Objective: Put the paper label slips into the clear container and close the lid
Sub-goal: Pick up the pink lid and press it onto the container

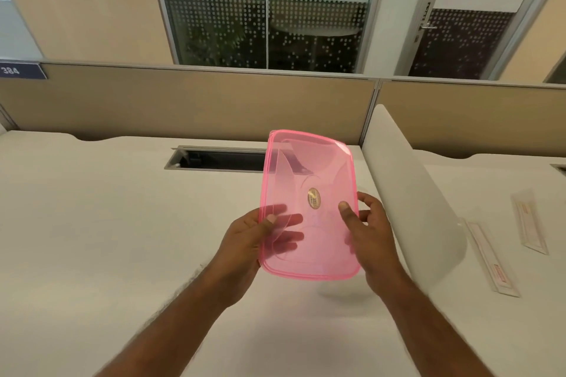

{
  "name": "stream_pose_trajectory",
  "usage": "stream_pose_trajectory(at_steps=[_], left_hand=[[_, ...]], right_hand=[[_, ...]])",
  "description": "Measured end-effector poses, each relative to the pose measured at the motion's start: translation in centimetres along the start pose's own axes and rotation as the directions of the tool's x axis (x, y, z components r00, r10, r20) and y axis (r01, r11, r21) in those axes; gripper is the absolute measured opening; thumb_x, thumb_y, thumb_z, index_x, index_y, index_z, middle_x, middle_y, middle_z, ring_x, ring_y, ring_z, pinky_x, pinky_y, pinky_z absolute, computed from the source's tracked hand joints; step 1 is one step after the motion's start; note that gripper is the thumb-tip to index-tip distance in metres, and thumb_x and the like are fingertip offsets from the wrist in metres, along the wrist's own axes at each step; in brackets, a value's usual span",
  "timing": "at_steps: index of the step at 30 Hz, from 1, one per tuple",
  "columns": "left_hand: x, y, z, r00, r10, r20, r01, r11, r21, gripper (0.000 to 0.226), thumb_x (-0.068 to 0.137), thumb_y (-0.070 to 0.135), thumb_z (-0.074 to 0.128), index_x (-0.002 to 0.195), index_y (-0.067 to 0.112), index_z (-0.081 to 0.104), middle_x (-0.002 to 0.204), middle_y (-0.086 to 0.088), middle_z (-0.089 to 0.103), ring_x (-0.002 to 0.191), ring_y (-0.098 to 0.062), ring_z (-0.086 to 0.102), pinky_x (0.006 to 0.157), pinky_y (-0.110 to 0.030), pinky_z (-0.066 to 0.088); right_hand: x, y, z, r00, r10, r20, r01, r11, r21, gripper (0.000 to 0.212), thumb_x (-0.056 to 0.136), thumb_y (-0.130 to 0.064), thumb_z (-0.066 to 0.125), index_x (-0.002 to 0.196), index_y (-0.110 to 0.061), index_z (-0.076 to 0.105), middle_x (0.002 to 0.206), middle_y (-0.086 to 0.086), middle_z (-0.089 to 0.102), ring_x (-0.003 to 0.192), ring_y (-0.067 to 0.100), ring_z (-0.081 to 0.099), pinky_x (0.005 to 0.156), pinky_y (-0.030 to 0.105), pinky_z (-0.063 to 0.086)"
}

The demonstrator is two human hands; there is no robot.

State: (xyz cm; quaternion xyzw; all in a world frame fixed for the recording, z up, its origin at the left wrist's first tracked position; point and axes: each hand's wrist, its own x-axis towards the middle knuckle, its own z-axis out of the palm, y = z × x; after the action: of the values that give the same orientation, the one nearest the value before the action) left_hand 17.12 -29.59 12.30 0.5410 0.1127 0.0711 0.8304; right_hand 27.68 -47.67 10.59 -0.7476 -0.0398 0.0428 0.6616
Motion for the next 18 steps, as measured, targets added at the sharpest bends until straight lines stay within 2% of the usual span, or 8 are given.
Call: stream_pose_trajectory(at_steps=[3,5,8,11,13,15,18], left_hand=[[1.2,-1.6,1.2,0.999,-0.041,-0.003,0.041,0.996,0.081,0.030,0.094,0.019,0.059,0.122,0.009,0.059,0.109,-0.013,0.075,0.094,-0.033,0.073,0.081,-0.037,0.061],[2.1,-3.0,1.9,0.996,-0.020,-0.091,0.045,0.958,0.284,0.024,0.099,0.020,0.055,0.121,0.020,0.062,0.108,0.000,0.075,0.098,-0.022,0.071,0.085,-0.033,0.059],[3.0,-5.2,3.0,0.986,0.060,-0.154,0.021,0.878,0.479,0.024,0.100,0.028,0.048,0.116,0.035,0.064,0.112,0.014,0.070,0.107,-0.012,0.065,0.093,-0.036,0.055],[3.7,-7.5,4.0,0.988,0.083,-0.133,0.011,0.809,0.587,0.038,0.101,0.035,0.042,0.136,0.029,0.054,0.134,0.012,0.062,0.120,-0.011,0.058,0.104,-0.040,0.048],[4.3,-8.7,4.4,0.985,0.120,-0.124,-0.013,0.769,0.639,0.040,0.101,0.035,0.040,0.139,0.029,0.051,0.134,0.014,0.059,0.119,-0.008,0.055,0.102,-0.031,0.045],[5.0,-9.5,4.7,0.984,0.148,-0.097,-0.041,0.724,0.689,0.039,0.102,0.035,0.039,0.139,0.030,0.051,0.133,0.017,0.057,0.121,-0.008,0.053,0.100,-0.029,0.043],[6.2,-10.7,5.1,0.983,0.167,-0.081,-0.042,0.625,0.779,0.044,0.103,0.036,0.034,0.146,0.027,0.043,0.150,0.009,0.046,0.139,-0.013,0.039,0.115,-0.040,0.034]], right_hand=[[0.7,0.7,-1.2,0.995,-0.045,-0.086,0.038,0.996,-0.076,0.027,0.091,-0.037,0.062,0.115,-0.038,0.049,0.090,-0.003,0.059,0.085,0.016,0.062,0.058,0.024,0.045],[1.0,1.3,-2.1,0.988,-0.085,-0.129,0.063,0.984,-0.167,0.033,0.092,-0.035,0.061,0.123,-0.033,0.050,0.087,-0.006,0.058,0.081,0.012,0.060,0.058,0.021,0.043],[1.2,2.3,-3.4,0.973,-0.158,-0.166,0.099,0.945,-0.313,0.042,0.093,-0.034,0.060,0.132,-0.024,0.051,0.101,-0.004,0.061,0.090,0.020,0.058,0.073,0.026,0.045],[1.3,3.5,-4.6,0.959,-0.224,-0.176,0.118,0.876,-0.468,0.044,0.095,-0.033,0.058,0.136,-0.020,0.050,0.104,0.005,0.061,0.091,0.024,0.055,0.080,0.033,0.047],[1.5,4.2,-5.4,0.957,-0.224,-0.185,0.097,0.846,-0.524,0.045,0.095,-0.033,0.057,0.136,-0.018,0.051,0.099,0.009,0.061,0.089,0.026,0.056,0.082,0.037,0.049],[1.8,5.0,-6.1,0.960,-0.202,-0.194,0.064,0.833,-0.550,0.044,0.094,-0.032,0.058,0.135,-0.017,0.052,0.098,0.010,0.062,0.089,0.028,0.057,0.084,0.042,0.051],[2.7,5.8,-6.7,0.969,-0.175,-0.177,0.038,0.807,-0.589,0.040,0.094,-0.034,0.056,0.130,-0.016,0.055,0.097,0.011,0.064,0.088,0.029,0.059,0.084,0.046,0.052]])
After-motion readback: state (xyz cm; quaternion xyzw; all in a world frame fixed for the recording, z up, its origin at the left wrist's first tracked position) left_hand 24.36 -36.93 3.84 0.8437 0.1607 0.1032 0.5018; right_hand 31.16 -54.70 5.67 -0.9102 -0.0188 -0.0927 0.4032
